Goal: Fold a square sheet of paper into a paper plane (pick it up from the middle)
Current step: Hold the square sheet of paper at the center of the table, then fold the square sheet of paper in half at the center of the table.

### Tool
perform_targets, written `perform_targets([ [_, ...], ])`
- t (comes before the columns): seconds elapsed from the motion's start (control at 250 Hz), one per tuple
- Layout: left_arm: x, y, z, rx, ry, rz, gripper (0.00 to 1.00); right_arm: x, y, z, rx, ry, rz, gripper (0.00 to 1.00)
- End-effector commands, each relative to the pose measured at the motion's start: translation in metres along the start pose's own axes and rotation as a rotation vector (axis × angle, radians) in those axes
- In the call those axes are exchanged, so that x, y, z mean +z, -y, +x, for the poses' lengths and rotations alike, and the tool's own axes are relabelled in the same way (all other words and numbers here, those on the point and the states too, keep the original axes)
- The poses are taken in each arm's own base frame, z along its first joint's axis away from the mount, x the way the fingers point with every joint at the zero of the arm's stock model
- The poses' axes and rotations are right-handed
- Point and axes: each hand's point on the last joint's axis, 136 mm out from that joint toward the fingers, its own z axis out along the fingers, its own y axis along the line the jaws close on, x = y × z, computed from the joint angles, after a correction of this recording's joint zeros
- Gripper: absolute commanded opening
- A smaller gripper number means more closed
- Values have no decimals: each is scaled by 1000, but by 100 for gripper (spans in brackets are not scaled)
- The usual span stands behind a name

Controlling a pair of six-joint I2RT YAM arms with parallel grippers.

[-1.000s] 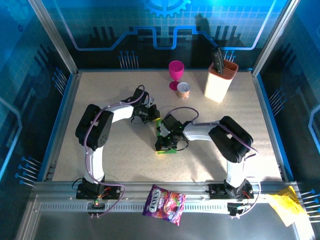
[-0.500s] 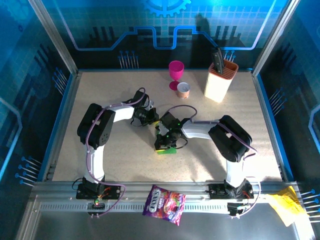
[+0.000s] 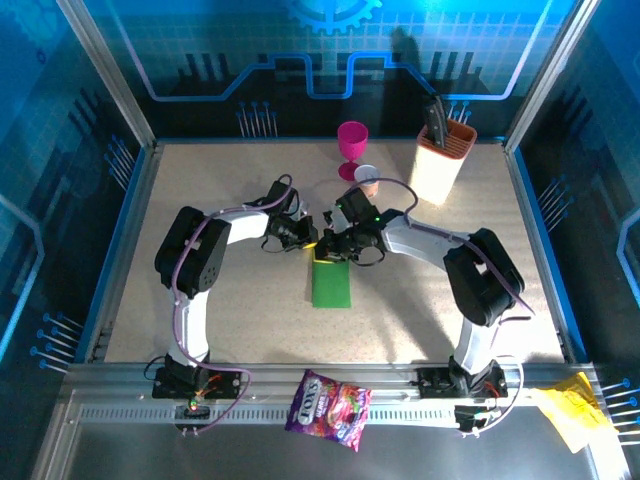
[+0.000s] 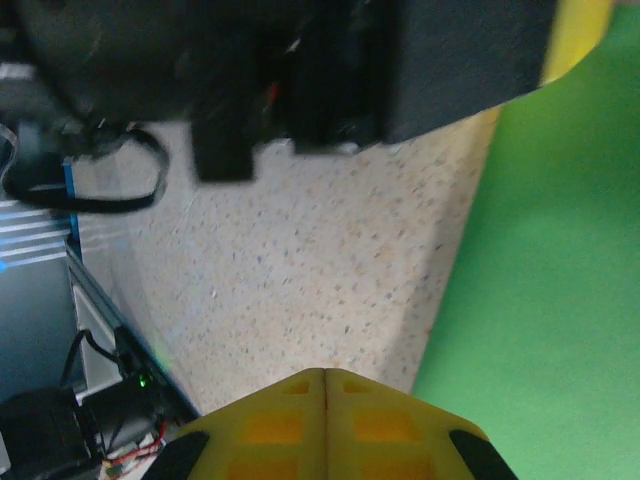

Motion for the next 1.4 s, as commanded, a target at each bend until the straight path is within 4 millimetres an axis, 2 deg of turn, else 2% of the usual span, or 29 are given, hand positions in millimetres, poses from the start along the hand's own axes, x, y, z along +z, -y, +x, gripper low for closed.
perform_targets([
  [0.0, 7, -22, 14, -24, -45, -69, 0, 15, 14, -5, 57, -3, 18, 0],
  [0.312, 8, -21, 16, -20, -48, -69, 0, 39, 15, -18, 86, -5, 8, 0],
  [0.559, 11, -19, 17, -17, -54, -67, 0, 56, 27, -19, 103, -24, 49, 0],
  [0.927, 14, -21, 19, -23, -58, -77, 0, 66, 52, 18, 75, -119, 131, 0],
  [1.394, 14, -25, 20, -27, -64, -106, 0, 61, 46, 67, -12, -202, 118, 0],
])
